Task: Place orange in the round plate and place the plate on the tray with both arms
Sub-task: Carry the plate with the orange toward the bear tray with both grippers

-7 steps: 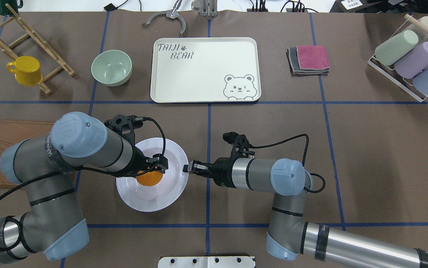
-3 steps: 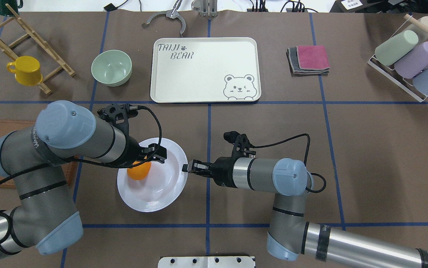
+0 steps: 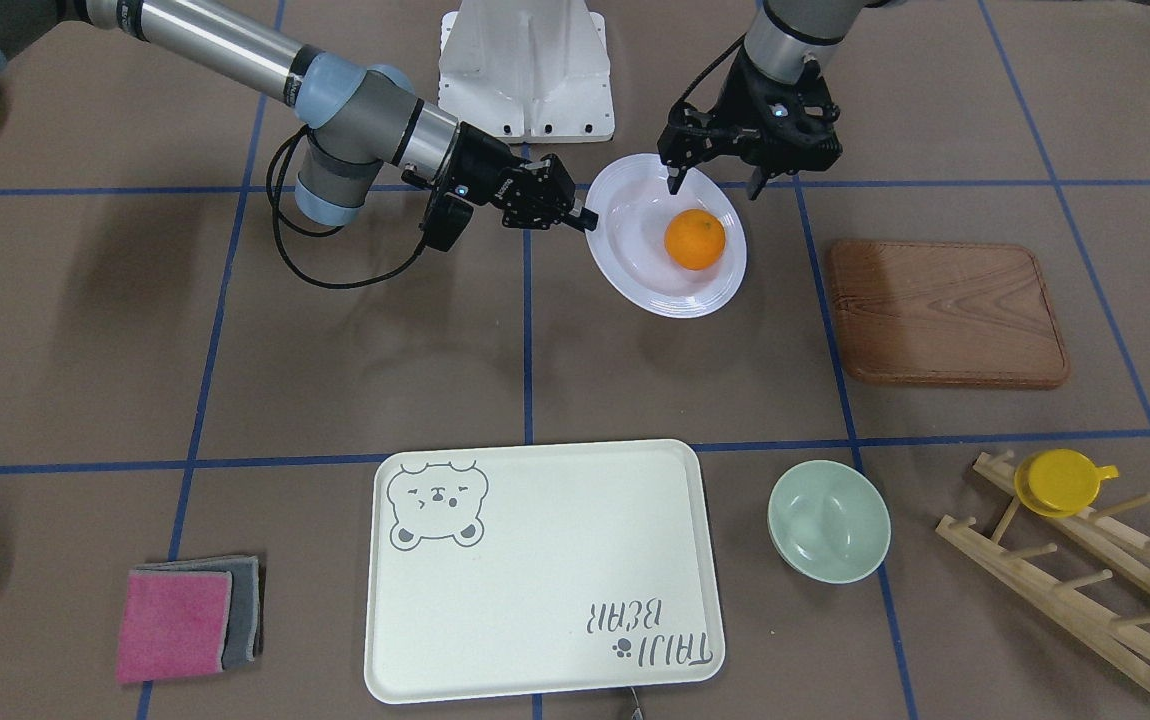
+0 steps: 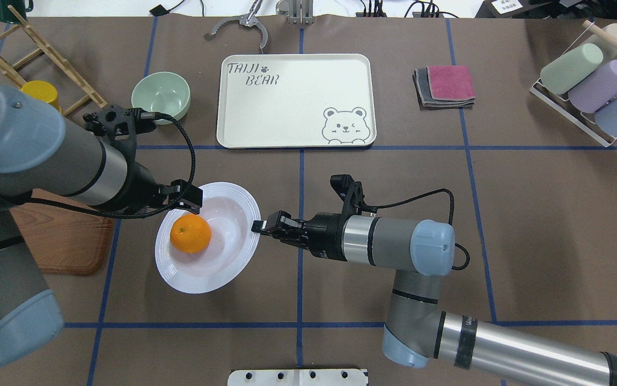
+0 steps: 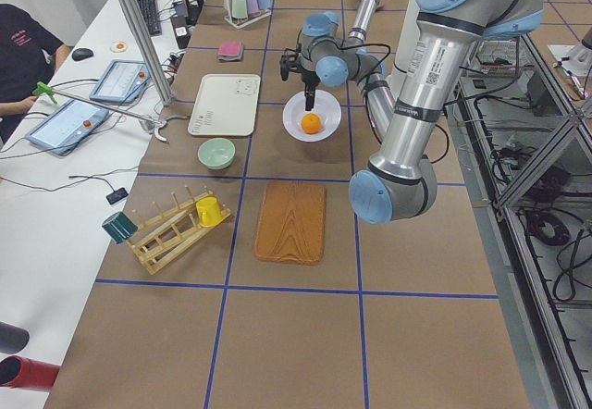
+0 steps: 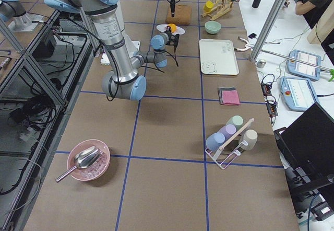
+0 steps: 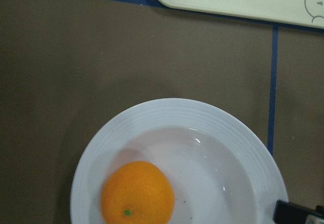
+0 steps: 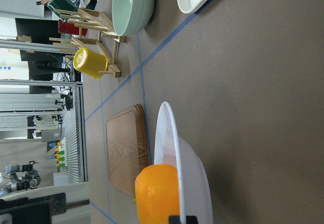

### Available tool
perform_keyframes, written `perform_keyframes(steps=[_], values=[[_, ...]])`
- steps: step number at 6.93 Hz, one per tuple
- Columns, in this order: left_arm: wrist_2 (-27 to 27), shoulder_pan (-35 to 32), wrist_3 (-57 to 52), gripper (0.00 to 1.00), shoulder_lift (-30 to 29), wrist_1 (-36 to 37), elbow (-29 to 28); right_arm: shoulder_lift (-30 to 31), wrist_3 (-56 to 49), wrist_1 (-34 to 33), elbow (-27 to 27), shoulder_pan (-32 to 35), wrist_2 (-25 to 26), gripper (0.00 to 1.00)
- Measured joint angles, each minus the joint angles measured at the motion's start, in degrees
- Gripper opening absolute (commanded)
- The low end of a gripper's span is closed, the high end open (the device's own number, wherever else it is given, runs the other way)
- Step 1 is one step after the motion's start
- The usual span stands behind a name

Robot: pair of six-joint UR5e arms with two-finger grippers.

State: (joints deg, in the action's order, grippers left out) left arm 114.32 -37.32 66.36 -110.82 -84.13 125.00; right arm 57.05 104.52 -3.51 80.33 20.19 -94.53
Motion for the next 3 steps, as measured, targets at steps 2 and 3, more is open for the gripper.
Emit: perform_keyframes(steps=[2,3], values=[[0.12,-5.08,-10.22,0.99,2.59,2.17,1.11,-0.18,5.7,4.56,0.06,2.13,5.0,0.0],[0.14,-7.89,-15.38,0.99,3.48,2.24,0.54,-0.38,7.67,5.07,-0.14,2.87,9.61,0.0]])
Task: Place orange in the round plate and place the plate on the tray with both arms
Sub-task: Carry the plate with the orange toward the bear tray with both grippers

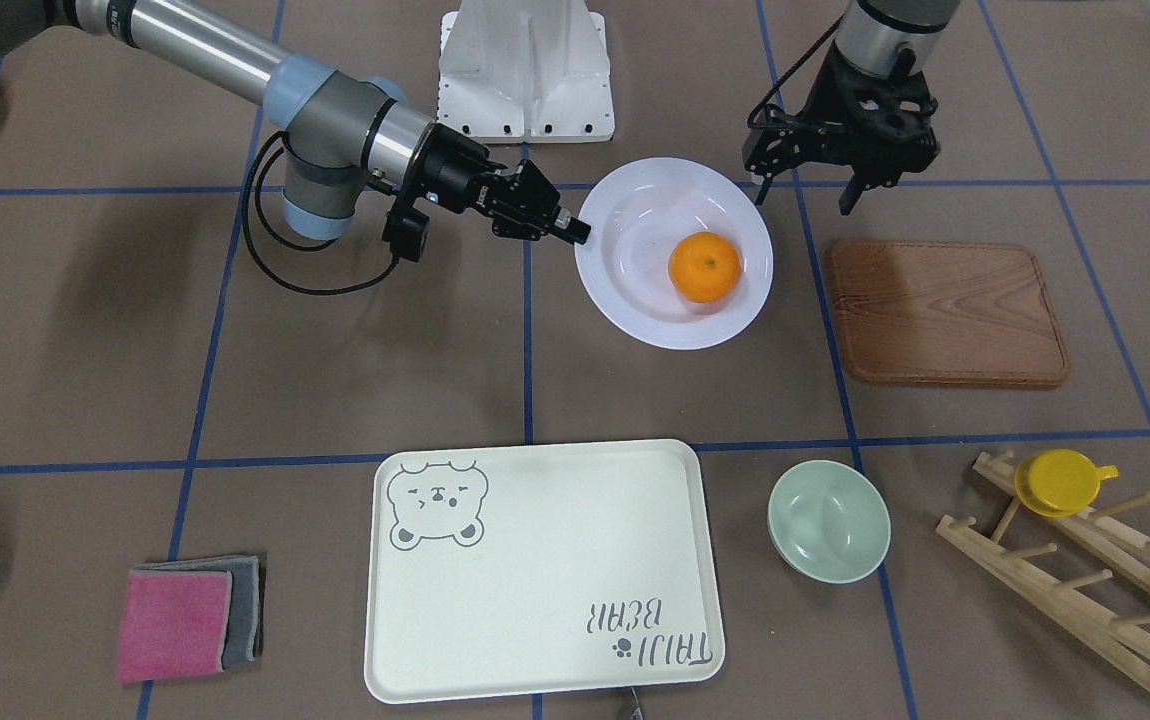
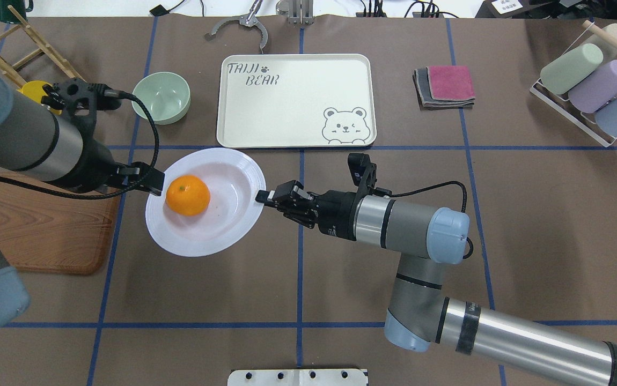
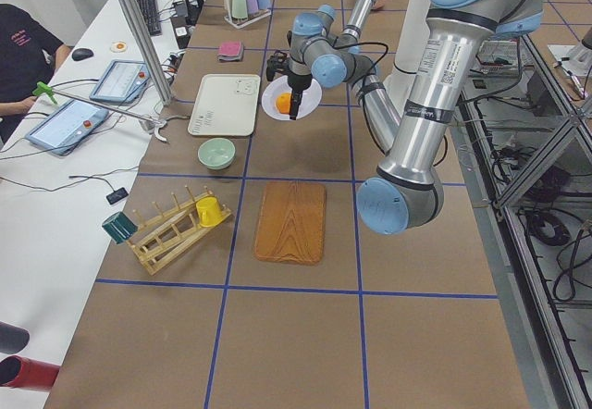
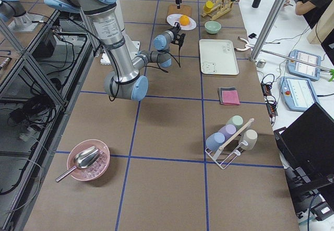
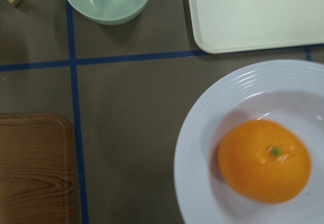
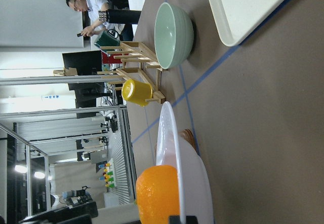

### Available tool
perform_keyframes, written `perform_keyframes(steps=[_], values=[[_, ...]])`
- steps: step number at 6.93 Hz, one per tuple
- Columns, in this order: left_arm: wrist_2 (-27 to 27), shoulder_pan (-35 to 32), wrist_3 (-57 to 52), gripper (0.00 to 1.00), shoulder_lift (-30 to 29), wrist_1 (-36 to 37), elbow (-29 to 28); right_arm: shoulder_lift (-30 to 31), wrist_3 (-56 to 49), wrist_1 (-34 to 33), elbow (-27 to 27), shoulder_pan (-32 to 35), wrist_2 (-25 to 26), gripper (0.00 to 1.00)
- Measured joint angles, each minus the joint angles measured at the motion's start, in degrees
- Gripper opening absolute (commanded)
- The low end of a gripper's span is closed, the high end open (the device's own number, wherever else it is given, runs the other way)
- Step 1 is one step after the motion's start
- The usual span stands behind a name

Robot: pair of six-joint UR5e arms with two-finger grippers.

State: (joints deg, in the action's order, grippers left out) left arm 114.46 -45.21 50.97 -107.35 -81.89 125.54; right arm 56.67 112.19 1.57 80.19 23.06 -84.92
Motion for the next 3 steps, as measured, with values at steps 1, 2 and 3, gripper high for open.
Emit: perform_keyframes(steps=[1,2,3], values=[[0.09,-2.65,-4.33,0.99,0.38,-0.03,-1.15,-0.18,1.05,-1.16,-0.36,0.74,5.14,0.0],[0.16,-4.86,-7.79,0.99,0.5,-0.17,-2.75,-0.5,1.76,-4.94,-0.66,1.28,11.06,0.0],[0.21,-6.74,-10.58,0.99,0.53,-0.39,-4.49,-1.42,2.68,-10.08,-1.39,1.51,16.5,0.0]])
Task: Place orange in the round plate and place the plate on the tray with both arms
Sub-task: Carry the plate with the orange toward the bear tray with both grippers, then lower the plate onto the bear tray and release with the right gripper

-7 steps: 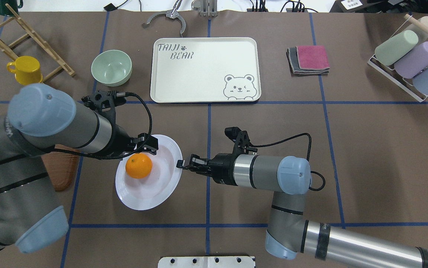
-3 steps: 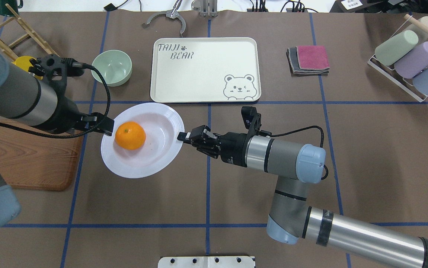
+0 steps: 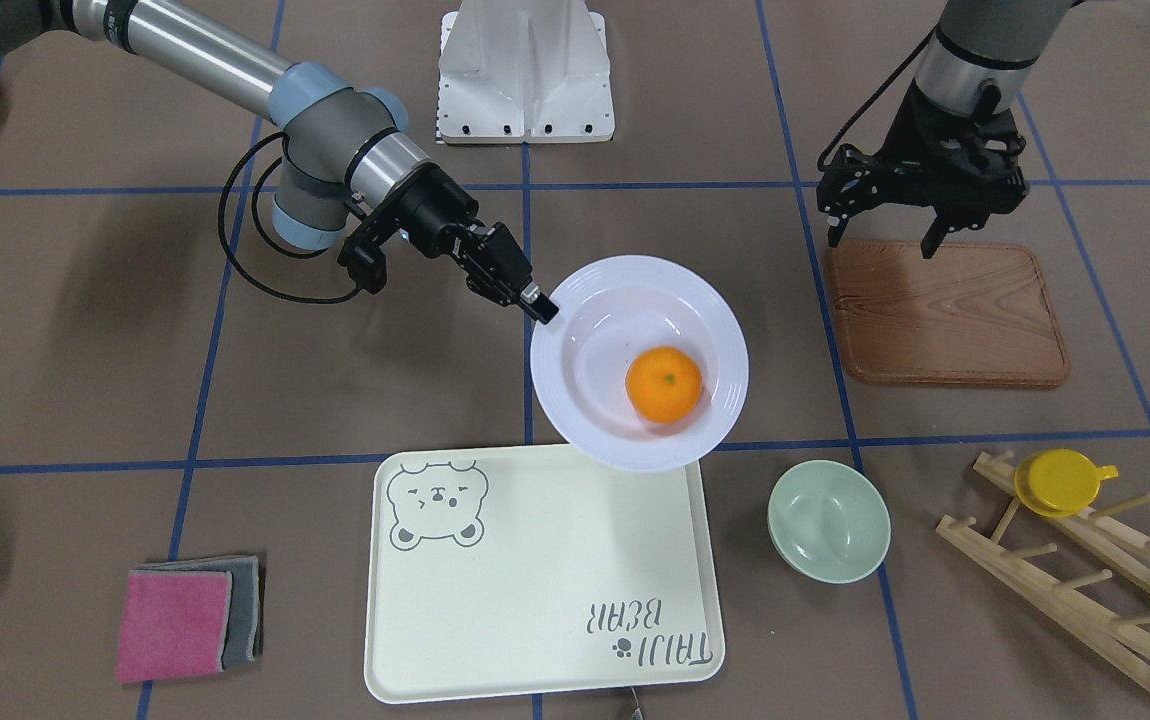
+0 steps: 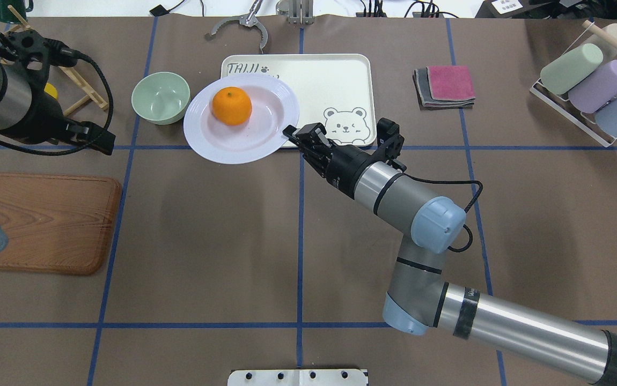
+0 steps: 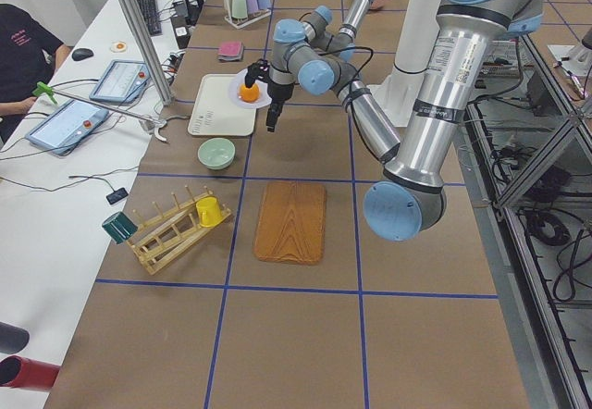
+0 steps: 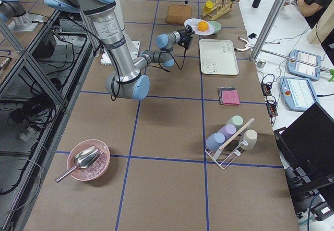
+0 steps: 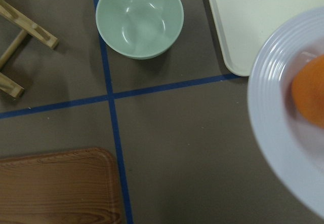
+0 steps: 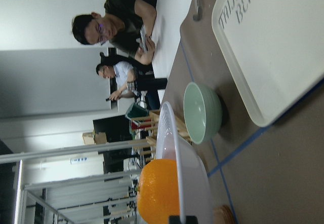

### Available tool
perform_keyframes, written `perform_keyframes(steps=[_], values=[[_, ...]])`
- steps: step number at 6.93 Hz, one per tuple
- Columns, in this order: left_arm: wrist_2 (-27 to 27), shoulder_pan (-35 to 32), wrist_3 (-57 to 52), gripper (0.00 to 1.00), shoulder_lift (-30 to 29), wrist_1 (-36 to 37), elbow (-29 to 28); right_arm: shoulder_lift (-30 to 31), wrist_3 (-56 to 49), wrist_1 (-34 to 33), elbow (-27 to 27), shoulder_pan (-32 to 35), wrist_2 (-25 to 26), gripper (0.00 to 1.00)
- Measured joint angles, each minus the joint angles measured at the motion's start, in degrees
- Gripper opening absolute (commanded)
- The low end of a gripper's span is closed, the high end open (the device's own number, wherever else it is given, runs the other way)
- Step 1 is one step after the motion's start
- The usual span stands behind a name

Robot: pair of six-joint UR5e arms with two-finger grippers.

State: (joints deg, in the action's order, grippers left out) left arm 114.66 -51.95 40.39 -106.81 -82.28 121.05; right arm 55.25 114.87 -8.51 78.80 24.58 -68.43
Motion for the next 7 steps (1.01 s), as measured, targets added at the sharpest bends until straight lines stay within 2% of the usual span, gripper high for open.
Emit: perform_keyframes(steps=[2,3,5,7], values=[[0.03,-2.05,-2.44,0.99,0.02,-2.25,-3.07,-2.66,6.06,-8.33,-3.32,0.06,7.9,0.03],[0.03,-2.44,-2.73,0.99,0.02,-3.67,-4.37,-3.55,9.36,-12.37,-4.34,0.09,10.31,0.03],[0.03,-2.77,-2.85,0.99,0.09,-4.66,-5.28,-4.11,15.48,-19.49,-5.21,0.07,13.79,0.03],[0.04,-2.87,-2.86,0.99,0.17,-4.88,-5.37,-4.28,17.63,-25.53,-5.51,0.04,14.52,0.07]])
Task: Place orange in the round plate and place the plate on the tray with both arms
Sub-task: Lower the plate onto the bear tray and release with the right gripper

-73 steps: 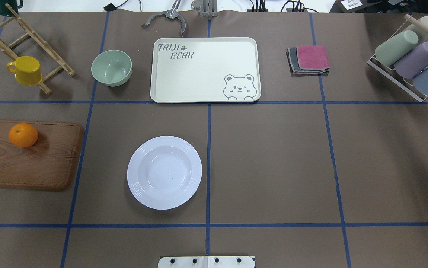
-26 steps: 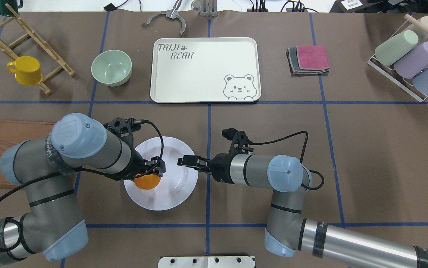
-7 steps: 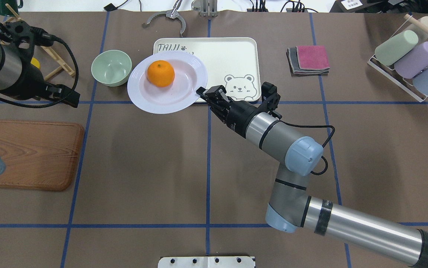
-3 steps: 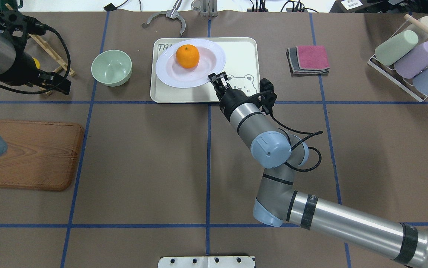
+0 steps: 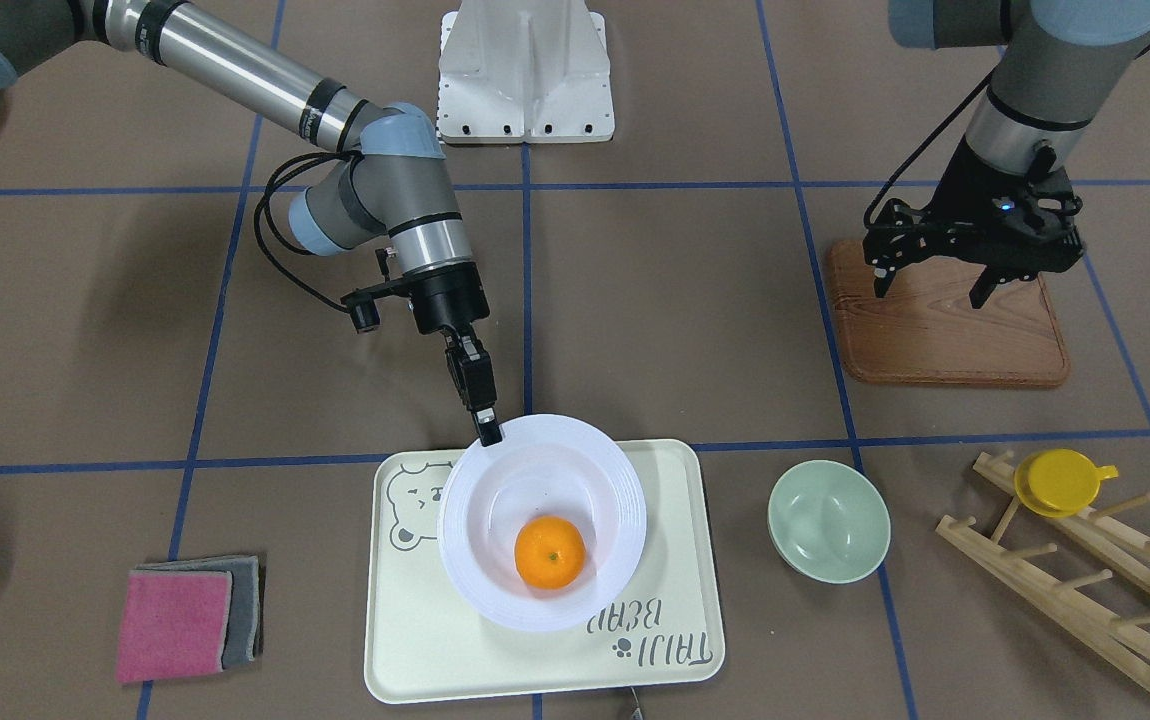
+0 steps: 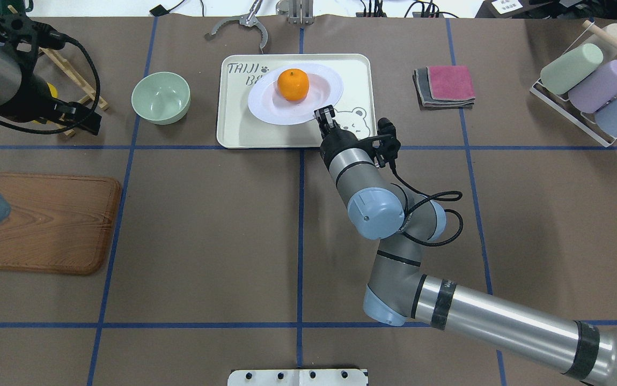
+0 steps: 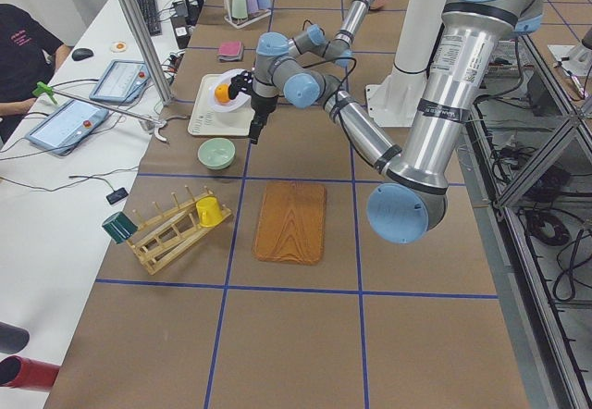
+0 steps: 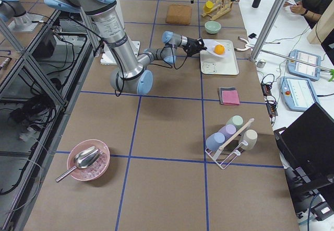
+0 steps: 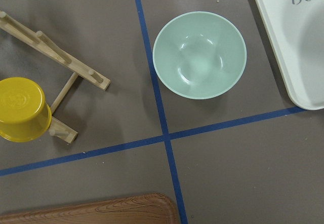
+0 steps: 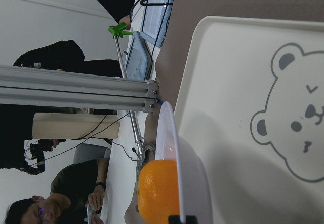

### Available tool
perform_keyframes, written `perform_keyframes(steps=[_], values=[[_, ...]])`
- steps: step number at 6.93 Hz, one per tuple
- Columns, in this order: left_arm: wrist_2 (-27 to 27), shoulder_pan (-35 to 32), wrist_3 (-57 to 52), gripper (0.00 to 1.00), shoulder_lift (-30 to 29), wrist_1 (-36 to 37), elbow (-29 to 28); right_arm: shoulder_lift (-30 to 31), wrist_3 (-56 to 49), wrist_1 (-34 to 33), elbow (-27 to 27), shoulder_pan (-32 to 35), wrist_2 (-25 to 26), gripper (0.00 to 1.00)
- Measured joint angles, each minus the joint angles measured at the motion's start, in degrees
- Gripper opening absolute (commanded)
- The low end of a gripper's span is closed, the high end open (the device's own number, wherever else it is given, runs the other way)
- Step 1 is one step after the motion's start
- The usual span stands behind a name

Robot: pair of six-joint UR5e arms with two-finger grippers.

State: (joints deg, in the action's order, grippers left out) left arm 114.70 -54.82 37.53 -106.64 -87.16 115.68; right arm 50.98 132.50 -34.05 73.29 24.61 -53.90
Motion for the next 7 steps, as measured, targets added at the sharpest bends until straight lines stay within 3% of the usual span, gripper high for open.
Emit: perform_keyframes(steps=[1,3,4,5,7], values=[[0.0,-0.05,0.0,0.99,0.02,-0.02,-0.02,-0.22,0.28,-2.13,-0.04,0.0,-0.5,0.16],[-0.06,-0.31,-0.03,0.99,0.03,-0.03,0.03,-1.08,0.62,-5.12,-0.07,0.01,-1.96,0.89],[-0.08,-0.52,-0.06,0.99,0.03,-0.03,0.04,-1.22,0.5,-6.93,-0.07,0.11,-2.44,1.0],[-0.11,-0.64,-0.08,0.99,0.03,-0.03,0.02,-1.28,-0.22,-8.27,0.02,0.63,-4.34,1.0],[-0.23,-0.85,-0.15,0.99,0.03,-0.03,-0.13,-1.59,-7.93,-13.95,2.8,4.22,-16.01,1.0]])
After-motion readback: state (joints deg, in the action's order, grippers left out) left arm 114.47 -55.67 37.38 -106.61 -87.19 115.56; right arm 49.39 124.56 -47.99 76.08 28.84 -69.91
